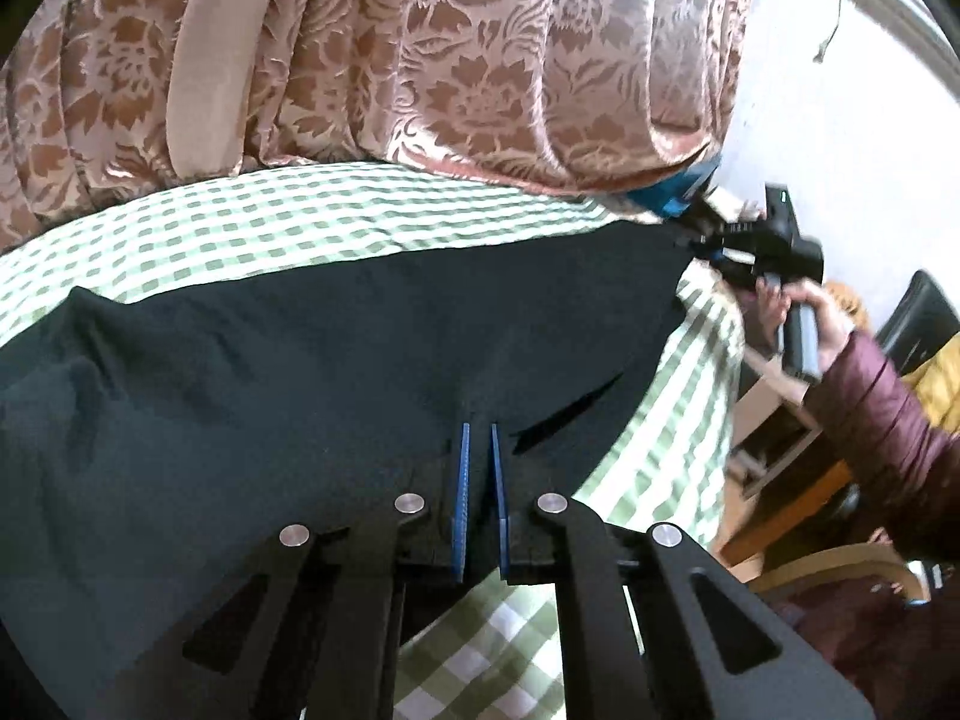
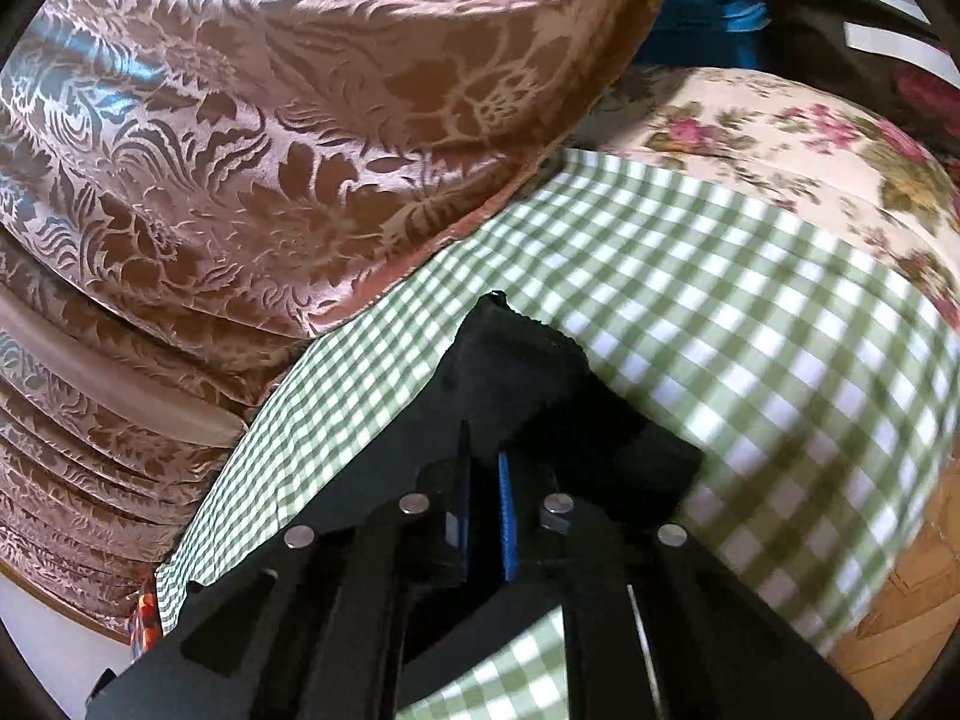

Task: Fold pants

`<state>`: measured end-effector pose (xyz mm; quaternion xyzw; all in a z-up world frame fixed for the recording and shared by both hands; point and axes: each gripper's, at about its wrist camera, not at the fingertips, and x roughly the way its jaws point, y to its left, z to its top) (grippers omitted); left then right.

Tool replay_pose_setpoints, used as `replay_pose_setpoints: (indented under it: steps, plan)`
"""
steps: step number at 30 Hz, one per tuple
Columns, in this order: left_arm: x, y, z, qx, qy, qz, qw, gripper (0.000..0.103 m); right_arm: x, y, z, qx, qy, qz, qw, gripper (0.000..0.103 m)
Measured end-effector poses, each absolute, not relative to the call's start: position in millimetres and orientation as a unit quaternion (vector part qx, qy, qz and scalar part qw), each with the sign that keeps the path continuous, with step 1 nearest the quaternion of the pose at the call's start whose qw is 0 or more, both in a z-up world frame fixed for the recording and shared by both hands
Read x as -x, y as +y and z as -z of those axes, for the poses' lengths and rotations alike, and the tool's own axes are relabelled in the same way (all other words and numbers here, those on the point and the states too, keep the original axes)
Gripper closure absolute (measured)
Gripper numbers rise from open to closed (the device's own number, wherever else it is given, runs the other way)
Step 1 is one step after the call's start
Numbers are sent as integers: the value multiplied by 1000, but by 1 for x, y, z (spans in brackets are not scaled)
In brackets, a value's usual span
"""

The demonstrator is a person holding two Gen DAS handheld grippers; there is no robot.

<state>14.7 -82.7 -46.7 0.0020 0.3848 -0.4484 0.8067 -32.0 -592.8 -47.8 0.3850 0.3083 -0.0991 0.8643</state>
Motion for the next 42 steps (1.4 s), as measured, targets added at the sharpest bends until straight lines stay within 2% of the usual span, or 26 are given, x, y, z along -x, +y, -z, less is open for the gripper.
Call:
replay_pose_setpoints:
  steps: [7,10,14,15,16,18,21,26,28,31,34,37,38,41,42]
  plan:
    - [-9,-87,64,-14,411,461,786,97,43,-606,100,-424,344,124,829,96]
    - [-8,-94,76,-25,430,457,778,97,48,-614,113,-452,342,116,816,92]
    - [-13,-87,81,10,447,458,768,95,56,-624,109,-468,327,115,813,78]
    - [-15,-85,80,20,451,460,765,91,59,-626,107,-475,325,115,810,66]
    - [-16,-83,79,24,452,460,764,80,64,-629,104,-475,322,124,810,55]
    - [-15,-76,71,40,445,461,767,63,74,-634,101,-469,318,139,813,54]
    - [-18,-61,58,88,432,477,761,61,78,-637,109,-484,321,127,804,54]
    - [-29,-54,60,95,437,434,782,61,60,-635,114,-483,324,123,804,55]
    - [-31,-58,67,90,448,421,783,61,49,-634,113,-474,331,122,807,77]
    - [-26,-67,75,74,460,421,778,61,39,-628,100,-436,347,131,820,87]
    - [-18,-72,79,52,462,429,774,61,47,-629,84,-401,325,156,842,88]
    - [-9,-81,88,-2,459,426,780,61,34,-631,113,-384,377,183,823,88]
    - [-6,-83,88,-11,455,424,783,61,35,-631,116,-387,368,183,825,88]
    - [-10,-80,86,-4,458,421,783,61,36,-629,113,-383,366,184,828,81]
    - [-11,-79,85,0,458,418,784,61,38,-629,110,-384,365,182,828,73]
